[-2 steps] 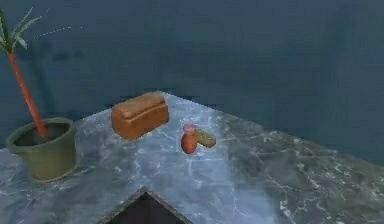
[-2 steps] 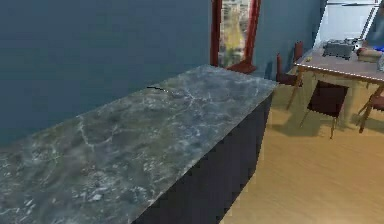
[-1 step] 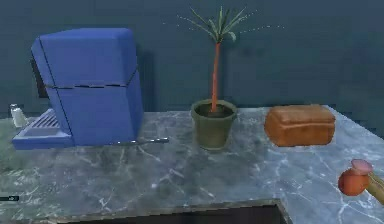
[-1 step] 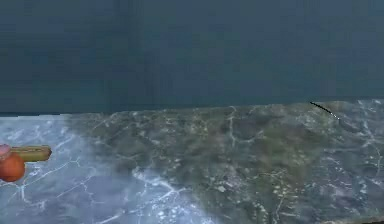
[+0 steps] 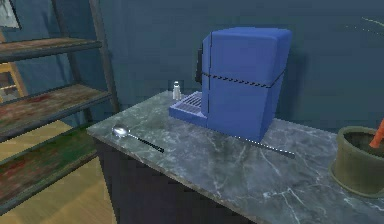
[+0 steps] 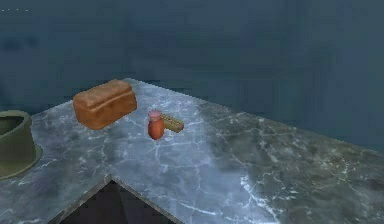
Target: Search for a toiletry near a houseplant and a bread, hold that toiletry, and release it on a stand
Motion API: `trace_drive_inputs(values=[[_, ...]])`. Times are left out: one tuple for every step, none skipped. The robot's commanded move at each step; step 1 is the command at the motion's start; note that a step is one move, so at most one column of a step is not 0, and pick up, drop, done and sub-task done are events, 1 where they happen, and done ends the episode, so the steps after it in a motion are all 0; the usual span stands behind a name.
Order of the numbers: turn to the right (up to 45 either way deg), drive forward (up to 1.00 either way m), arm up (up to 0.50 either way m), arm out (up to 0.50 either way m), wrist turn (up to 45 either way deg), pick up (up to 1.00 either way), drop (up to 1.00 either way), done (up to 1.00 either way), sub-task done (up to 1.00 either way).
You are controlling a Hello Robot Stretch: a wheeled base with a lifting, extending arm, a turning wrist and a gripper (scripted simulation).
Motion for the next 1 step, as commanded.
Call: trace_drive_inputs(values=[[0.0,0.00,0.50,0.00,0.0,0.00,0.00,0.00,0.00]])
